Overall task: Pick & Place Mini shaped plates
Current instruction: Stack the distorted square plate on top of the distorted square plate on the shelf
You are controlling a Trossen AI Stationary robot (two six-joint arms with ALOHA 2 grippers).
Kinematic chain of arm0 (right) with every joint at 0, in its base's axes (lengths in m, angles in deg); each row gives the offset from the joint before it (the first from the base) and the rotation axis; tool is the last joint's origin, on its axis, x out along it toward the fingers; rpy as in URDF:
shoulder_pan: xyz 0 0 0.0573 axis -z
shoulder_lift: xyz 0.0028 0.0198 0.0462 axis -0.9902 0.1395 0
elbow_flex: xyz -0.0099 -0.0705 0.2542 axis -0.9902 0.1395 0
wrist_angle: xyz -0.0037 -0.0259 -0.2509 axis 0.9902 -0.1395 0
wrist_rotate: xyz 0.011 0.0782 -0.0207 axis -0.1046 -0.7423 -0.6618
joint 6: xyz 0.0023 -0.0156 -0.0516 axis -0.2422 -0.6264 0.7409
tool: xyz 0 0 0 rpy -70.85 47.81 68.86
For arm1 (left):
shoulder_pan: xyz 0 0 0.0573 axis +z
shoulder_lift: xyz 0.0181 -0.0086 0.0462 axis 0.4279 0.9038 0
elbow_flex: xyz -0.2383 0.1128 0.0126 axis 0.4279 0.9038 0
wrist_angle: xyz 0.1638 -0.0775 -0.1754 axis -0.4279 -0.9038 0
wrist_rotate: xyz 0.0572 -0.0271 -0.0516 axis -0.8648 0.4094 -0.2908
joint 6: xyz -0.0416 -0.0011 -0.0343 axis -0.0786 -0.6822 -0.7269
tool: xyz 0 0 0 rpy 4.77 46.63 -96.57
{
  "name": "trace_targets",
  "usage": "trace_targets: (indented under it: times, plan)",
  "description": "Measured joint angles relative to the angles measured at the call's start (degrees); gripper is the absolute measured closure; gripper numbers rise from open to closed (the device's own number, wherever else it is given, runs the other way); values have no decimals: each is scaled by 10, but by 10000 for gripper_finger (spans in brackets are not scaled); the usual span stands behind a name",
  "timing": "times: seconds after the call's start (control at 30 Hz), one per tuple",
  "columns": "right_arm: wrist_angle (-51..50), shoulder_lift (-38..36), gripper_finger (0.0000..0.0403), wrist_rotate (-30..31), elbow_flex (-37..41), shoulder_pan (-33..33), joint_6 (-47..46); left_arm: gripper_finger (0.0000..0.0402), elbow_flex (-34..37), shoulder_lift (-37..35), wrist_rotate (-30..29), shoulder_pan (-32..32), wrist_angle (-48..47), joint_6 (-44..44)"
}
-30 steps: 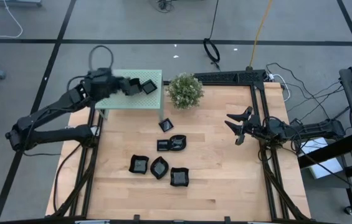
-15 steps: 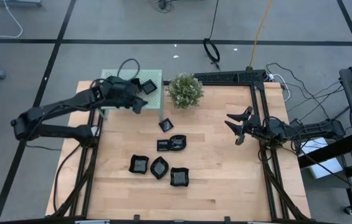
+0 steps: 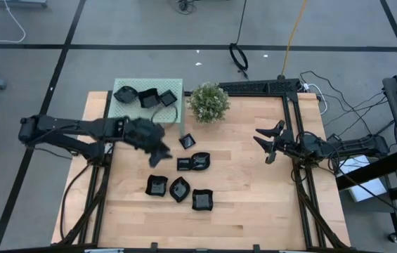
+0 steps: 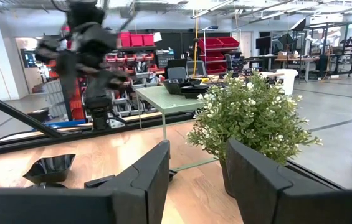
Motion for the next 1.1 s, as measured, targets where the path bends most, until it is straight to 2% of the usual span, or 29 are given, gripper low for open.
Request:
trace_targets:
  times: [0.2,0.4,0.73,1.1]
  plan:
    - [0,0,259,0,0,0,0,211,0,17,-43,-118,-24,64]
    - [1,0,259,0,0,0,0,211,1,65,-116,-189,-87,157]
    - [3,2,259,0,0,0,0,211,0,165,-152,-200,-152,203]
    - [1,2,259,0,0,0,0,211,0,239,-131,-200,-184,209]
